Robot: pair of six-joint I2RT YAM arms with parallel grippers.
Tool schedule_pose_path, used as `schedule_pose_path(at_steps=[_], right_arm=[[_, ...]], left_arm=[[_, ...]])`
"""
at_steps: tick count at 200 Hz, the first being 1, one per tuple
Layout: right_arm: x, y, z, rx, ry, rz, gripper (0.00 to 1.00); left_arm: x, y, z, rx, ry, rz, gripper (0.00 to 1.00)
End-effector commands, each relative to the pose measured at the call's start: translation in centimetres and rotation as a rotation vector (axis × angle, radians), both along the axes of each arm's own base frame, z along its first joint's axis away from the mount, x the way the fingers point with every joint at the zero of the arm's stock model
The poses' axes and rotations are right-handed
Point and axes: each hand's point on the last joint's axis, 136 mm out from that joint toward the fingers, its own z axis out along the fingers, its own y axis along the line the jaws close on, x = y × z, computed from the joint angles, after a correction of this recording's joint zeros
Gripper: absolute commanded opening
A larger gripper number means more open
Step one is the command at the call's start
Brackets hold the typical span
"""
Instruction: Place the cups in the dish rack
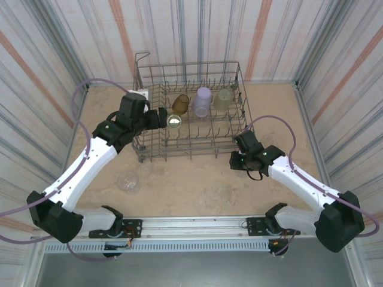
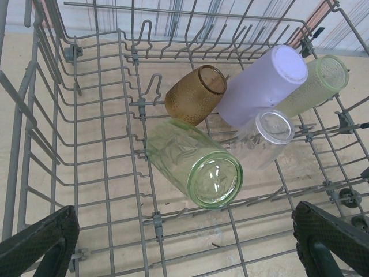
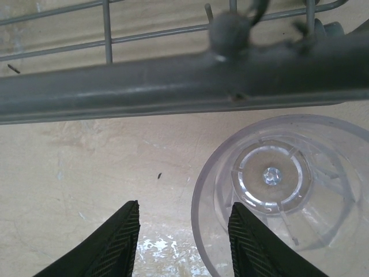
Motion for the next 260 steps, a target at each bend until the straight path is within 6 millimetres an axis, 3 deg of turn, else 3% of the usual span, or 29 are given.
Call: schedule_pose_path(at_steps=[1, 139, 181, 196, 206, 260], right_arm=[[-0.1, -0.4, -0.8, -0.024, 0.005, -0.019, 0.43], [-0.3, -0.8, -1.8, -0.062, 0.022, -0.020, 0.24], [-0.2, -1.0, -1.9, -0.084, 0.020, -0.011, 0.08], [-0.3, -1.2, -1.9, -0.094, 0.021, -0.014, 0.07], [-0.4, -1.4, -1.9, -0.102, 0.021, -0.016, 0.00], [-0.9, -2.4, -1.5, -0.102, 0.008, -0.038, 0.00]], left_arm=[[-0.6, 0.7, -0.1, 0.009, 0.000, -0.002, 0.99], [-0.7, 1.1, -0.4, 0.005, 0.008, 0.005, 0.99], [-0.6, 1.1, 0.0, 0.003, -0.001, 0.010, 0.99], [-0.4, 1.1, 0.0, 0.001, -0.001, 0.011, 0.99], [-0.4, 1.0, 0.0, -0.004, 0.002, 0.011, 0.99], [-0.2, 0.2, -0.5, -0.025, 0.033, -0.005, 0.99]])
